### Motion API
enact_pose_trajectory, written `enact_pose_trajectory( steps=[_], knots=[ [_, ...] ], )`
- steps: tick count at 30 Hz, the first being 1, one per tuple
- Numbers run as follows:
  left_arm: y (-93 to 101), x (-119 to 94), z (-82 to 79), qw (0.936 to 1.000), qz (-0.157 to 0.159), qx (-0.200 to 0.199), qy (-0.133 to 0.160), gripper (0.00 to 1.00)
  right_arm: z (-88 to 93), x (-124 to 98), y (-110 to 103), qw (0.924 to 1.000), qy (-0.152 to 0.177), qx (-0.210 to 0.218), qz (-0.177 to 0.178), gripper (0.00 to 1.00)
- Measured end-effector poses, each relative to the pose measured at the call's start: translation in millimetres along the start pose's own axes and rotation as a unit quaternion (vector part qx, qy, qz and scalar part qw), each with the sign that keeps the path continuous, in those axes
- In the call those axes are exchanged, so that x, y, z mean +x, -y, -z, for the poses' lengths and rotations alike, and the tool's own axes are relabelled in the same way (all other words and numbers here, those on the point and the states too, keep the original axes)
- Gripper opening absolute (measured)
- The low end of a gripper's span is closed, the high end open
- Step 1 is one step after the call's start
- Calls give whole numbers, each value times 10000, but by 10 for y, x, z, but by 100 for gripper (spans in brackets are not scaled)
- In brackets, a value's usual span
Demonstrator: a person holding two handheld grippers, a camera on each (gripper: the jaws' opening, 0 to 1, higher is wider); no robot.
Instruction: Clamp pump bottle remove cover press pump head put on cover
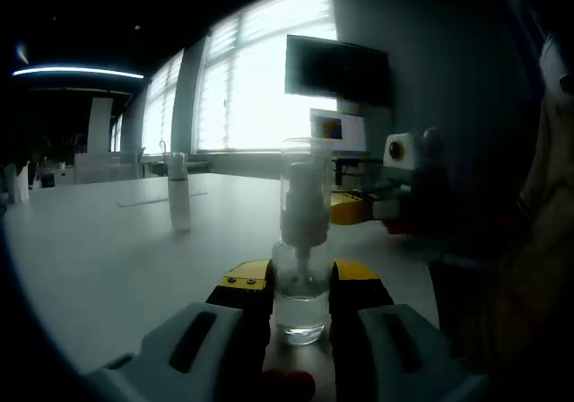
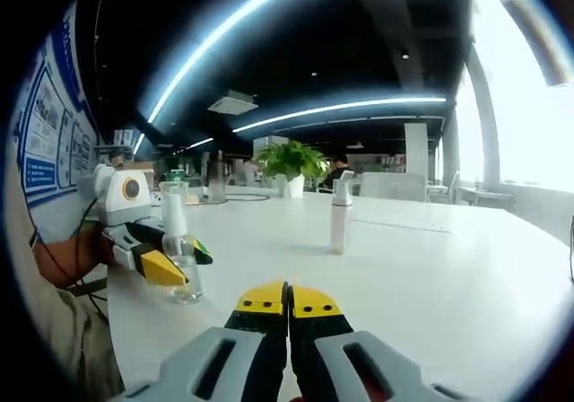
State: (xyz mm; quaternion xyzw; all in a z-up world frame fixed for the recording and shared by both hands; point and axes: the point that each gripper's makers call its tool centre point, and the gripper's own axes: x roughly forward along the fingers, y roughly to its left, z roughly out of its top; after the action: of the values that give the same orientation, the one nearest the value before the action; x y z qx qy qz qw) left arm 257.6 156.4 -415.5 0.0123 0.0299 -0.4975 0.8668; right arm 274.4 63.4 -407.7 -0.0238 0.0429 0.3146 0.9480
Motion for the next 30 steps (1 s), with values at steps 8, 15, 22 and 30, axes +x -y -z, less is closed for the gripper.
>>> enact_pose_trajectory(
  steps=[8,15,22,30],
  knots=[
    [-6,-2,2,10000,-1,4,0,15,60,17,-1,10000,-29,-62,-54,0],
    [1,0,0,10000,-4,2,-3,15,75,17,11,10000,-19,-36,-70,0],
    [-1,-1,-3,10000,-11,5,-3,15,94,10,-2,10000,-44,-6,-72,0],
    [-10,-2,-1,10000,-40,-6,-8,15,96,8,-17,10000,-31,-17,-80,0]
  ],
)
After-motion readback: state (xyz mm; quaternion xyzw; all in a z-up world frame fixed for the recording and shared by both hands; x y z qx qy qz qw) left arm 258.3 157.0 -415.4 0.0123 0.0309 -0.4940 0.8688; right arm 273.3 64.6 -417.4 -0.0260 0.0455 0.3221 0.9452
